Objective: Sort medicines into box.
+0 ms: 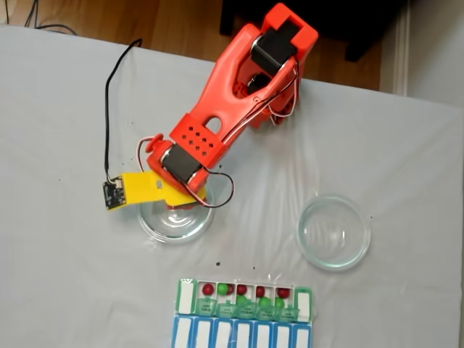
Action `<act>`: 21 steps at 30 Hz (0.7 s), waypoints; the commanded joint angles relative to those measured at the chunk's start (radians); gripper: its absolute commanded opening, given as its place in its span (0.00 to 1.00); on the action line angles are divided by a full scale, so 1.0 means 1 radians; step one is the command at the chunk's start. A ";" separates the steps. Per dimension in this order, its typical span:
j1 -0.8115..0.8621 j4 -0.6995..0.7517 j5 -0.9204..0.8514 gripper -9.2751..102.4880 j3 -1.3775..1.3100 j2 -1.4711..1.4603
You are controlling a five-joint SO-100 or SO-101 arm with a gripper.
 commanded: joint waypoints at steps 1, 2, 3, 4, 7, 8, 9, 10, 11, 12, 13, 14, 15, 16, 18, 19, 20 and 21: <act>0.009 -0.009 -0.006 0.23 -0.012 0.081; 0.009 -0.012 -0.006 0.23 -0.011 0.081; 0.009 -0.015 -0.008 0.24 -0.011 0.081; 0.009 -0.015 -0.009 0.24 -0.011 0.080; 0.011 -0.020 -0.009 0.26 -0.015 0.075; 0.012 -0.018 -0.011 0.27 -0.018 0.074; 0.014 -0.014 -0.014 0.29 -0.021 0.074; 0.017 -0.009 -0.017 0.30 -0.025 0.072; 0.020 -0.005 -0.021 0.32 -0.028 0.071; 0.021 -0.002 -0.028 0.33 -0.028 0.071; 0.023 0.000 -0.034 0.34 -0.029 0.067; 0.026 0.003 -0.038 0.35 -0.032 0.064; 0.029 0.006 -0.043 0.36 -0.035 0.061; 0.032 0.006 -0.048 0.37 -0.037 0.060; 0.037 0.011 -0.057 0.38 -0.044 0.051; 0.038 0.014 -0.061 0.38 -0.048 0.044; 0.040 0.018 -0.067 0.39 -0.054 0.037; 0.040 0.023 -0.072 0.39 -0.058 0.031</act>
